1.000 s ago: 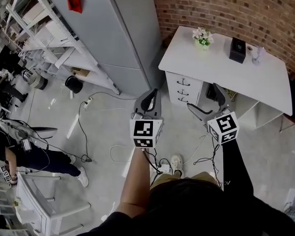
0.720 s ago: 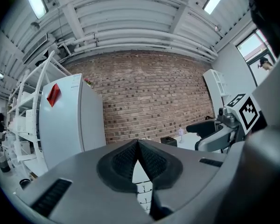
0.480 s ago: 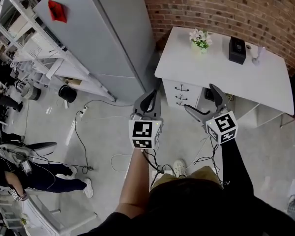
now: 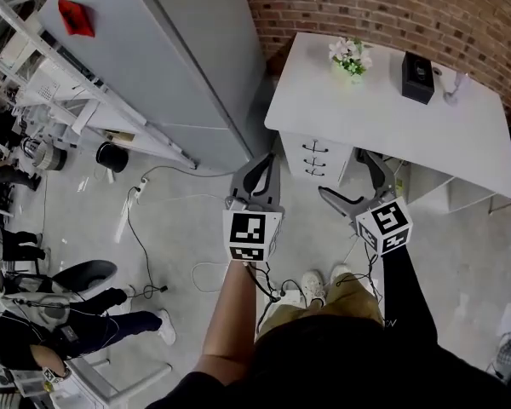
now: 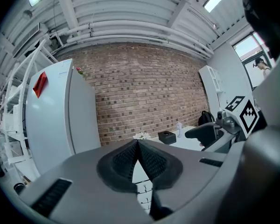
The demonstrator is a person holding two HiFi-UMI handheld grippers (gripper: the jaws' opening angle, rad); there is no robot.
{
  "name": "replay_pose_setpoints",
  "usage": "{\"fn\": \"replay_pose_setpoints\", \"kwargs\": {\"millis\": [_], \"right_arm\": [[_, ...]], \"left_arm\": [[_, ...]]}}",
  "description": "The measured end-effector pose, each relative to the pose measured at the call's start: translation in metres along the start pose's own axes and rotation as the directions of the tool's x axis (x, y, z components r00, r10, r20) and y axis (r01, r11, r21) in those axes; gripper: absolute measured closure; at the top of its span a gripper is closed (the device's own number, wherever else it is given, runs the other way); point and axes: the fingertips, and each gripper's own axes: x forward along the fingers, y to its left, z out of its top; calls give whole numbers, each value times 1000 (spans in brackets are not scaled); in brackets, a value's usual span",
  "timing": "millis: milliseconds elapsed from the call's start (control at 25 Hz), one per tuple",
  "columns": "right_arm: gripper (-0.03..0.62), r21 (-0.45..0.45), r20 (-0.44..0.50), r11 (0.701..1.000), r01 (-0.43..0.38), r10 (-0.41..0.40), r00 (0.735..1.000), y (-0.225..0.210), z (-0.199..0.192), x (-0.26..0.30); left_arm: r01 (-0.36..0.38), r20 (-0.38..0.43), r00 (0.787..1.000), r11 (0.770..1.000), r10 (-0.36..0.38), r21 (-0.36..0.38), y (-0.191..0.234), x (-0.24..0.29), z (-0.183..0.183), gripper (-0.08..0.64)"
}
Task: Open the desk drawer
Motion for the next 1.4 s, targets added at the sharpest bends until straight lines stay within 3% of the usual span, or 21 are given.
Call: {"fn": "replay_pose_setpoints", "kwargs": {"millis": [360,600,960,1400], "right_arm": [[51,115,-41,993,-10,15,999,-22,-56,27],[51,192,-70,981,-43,58,996,-38,-94,55],[51,378,-139,925,-41,101,985,-70,-174,107],[57,488,-180,872,-45,151,972,-81,-244,148]], "left_arm": [[-10,-4,1000,1000,10,14,-10,41,-23,552],[7,-63,998,1000,-6,6,-18,77,-54,552],[-44,-148,988,999,43,0,-3,135,-104,552],[-106,-232,968,994,98,-23,4,154,-166,552]]}}
